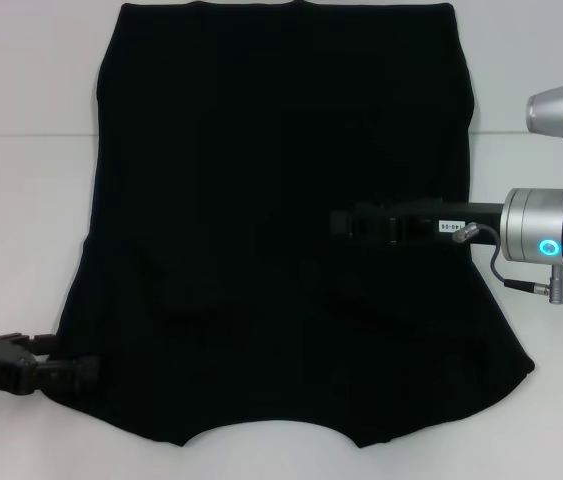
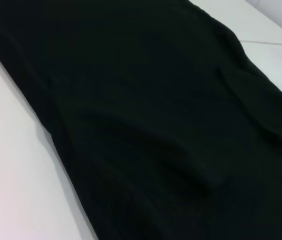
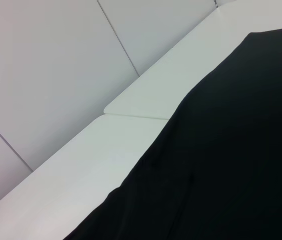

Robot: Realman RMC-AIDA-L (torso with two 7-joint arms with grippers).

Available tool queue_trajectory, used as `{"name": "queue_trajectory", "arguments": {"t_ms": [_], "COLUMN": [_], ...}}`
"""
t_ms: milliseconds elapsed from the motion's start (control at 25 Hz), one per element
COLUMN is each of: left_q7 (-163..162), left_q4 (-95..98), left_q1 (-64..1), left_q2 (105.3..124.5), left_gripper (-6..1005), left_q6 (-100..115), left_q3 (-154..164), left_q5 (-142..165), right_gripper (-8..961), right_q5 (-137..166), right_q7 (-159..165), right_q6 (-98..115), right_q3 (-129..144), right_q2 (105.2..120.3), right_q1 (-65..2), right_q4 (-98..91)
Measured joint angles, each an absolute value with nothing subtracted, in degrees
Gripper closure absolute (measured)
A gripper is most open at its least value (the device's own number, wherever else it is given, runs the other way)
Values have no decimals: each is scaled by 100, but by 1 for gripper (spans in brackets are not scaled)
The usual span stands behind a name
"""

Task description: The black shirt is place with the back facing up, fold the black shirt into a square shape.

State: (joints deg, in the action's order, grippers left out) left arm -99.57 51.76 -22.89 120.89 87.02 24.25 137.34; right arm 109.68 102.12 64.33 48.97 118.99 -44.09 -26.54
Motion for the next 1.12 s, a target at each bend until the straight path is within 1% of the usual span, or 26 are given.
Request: {"name": "queue_trajectory", "arguments": {"t_ms": [320,800,1000,1120], "left_q7": [-9948,-9955,-9958,-9992], "left_q4": [5076,5035,5045,5077], "left_q1": [-2377,-2377,-2378,-2388], "left_q2": [12087,12068,12050,12038], "left_gripper": [168,643,844,883], "left_q6": [8404,8195,8205,8237], "left_q3": [2413,2357,2355,2351], "left_q5": [14005,14023,14021,14024], "right_gripper": [427,431,422,417], "right_q5": [10969,10972,10999,11002], "right_q7": [10213,10262,10390,10420], "right_q6": [6427,6439,6435,6450], "right_q3": [4895,4901,4928,4921], "right_q2": [11899,11891,11837,11778], "right_q1": [-4385,-4385,-4356,-4276], "right_q4": [-2654,-2679,-2704,-2707]}}
